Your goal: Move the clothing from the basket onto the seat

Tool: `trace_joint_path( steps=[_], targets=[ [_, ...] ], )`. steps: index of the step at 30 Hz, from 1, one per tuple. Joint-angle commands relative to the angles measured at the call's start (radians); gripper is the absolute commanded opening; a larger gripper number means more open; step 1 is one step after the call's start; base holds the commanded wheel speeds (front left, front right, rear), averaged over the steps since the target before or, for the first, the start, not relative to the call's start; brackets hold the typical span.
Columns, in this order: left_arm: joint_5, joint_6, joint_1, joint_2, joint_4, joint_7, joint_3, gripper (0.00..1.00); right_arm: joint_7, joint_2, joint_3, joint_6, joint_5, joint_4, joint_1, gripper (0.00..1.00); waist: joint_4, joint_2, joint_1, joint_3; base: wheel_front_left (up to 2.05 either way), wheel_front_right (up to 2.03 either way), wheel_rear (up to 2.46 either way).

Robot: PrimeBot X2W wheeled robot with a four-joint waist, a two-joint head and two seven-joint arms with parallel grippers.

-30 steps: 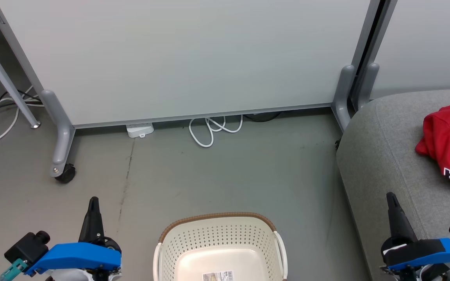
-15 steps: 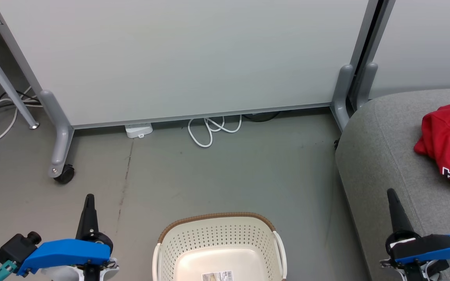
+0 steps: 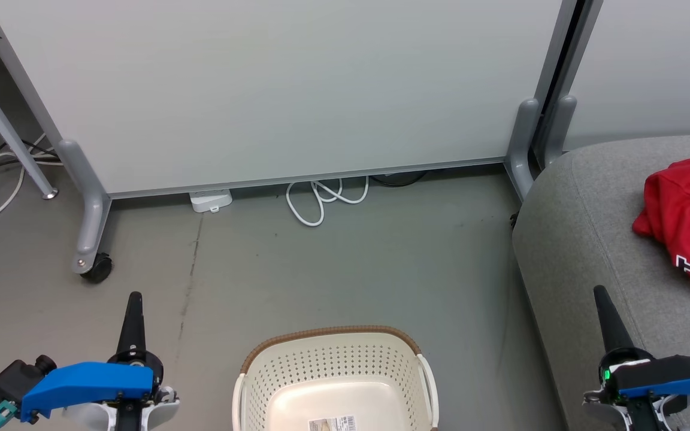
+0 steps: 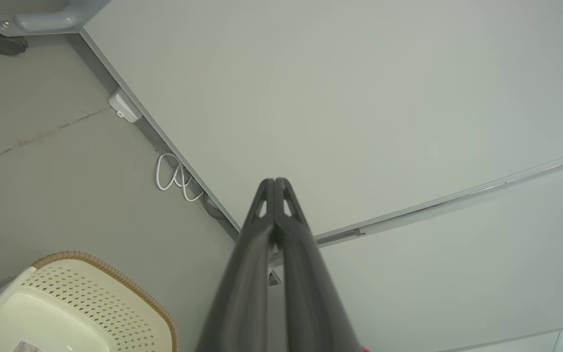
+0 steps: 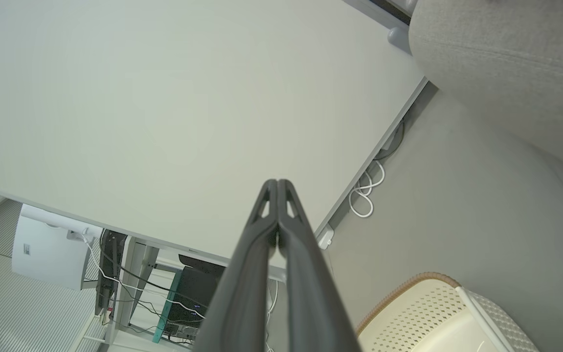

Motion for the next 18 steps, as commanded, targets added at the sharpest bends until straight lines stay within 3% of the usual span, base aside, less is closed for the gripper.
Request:
trace_joint_path(
  steps=[1, 18],
  targets=[
    [-0.026, -0.004, -0.025, 0.001, -0.013, 0.006, 0.009, 0.0, 0.008, 0.0, -0.003, 0.0, 0.027, -0.012, -0.025, 0.0, 0.0, -0.0001, 0.0, 0.0, 0.0, 0.0, 0.0],
    [-0.193, -0.005, -0.032, 0.0, -0.024, 0.047, 0.028, 0.0, 0.049, 0.004, -0.011, 0.0, 0.194, -0.013, -0.032, 0.0, -0.006, -0.0001, 0.0, 0.0, 0.0, 0.0, 0.0]
  ],
)
